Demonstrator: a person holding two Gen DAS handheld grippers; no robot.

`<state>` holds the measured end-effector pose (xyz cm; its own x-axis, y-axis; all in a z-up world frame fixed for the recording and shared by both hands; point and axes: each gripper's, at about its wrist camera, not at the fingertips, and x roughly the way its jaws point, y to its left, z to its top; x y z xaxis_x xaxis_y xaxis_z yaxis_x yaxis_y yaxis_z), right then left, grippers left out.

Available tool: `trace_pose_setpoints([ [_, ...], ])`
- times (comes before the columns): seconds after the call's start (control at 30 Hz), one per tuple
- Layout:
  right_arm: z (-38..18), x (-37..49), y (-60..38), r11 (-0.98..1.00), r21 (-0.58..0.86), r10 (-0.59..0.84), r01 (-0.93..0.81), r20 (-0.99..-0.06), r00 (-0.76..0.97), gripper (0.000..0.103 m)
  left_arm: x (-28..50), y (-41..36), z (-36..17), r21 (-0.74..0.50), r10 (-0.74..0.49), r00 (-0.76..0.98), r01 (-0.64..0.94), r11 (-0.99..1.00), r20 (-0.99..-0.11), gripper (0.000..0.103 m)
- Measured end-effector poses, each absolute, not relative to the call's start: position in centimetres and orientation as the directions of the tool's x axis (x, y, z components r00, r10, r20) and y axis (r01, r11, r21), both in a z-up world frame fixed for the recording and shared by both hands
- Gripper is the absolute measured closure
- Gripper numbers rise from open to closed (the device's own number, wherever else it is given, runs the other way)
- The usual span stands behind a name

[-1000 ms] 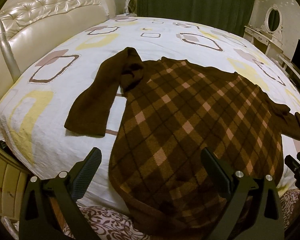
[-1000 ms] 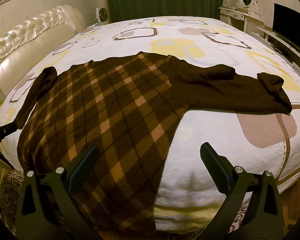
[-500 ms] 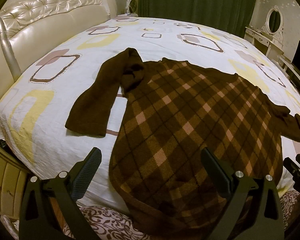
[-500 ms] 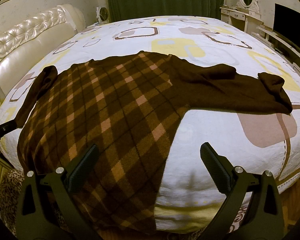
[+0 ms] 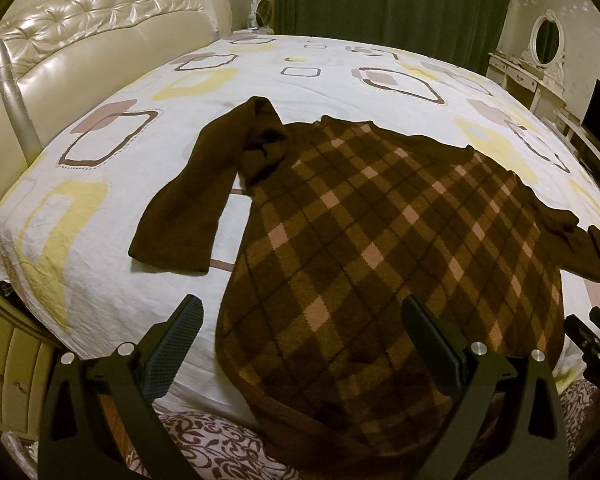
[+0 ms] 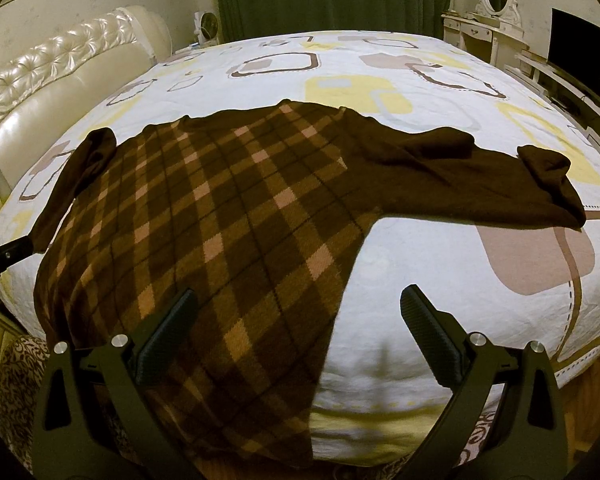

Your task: Fold small clothes

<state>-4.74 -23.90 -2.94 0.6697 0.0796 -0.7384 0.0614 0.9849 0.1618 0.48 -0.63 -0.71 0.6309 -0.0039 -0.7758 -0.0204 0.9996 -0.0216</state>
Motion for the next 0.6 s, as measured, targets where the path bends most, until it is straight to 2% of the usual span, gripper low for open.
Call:
trace_pose_setpoints([
  [0.6, -3.05, -4.79, -23.56, 0.985, 0.162, 0.086, 0.053, -0.741, 0.666, 0.002, 0.33, -0.83, -0.7, -0.021, -0.001, 0.635, -0.024, 0.999, -0.773, 0.004],
])
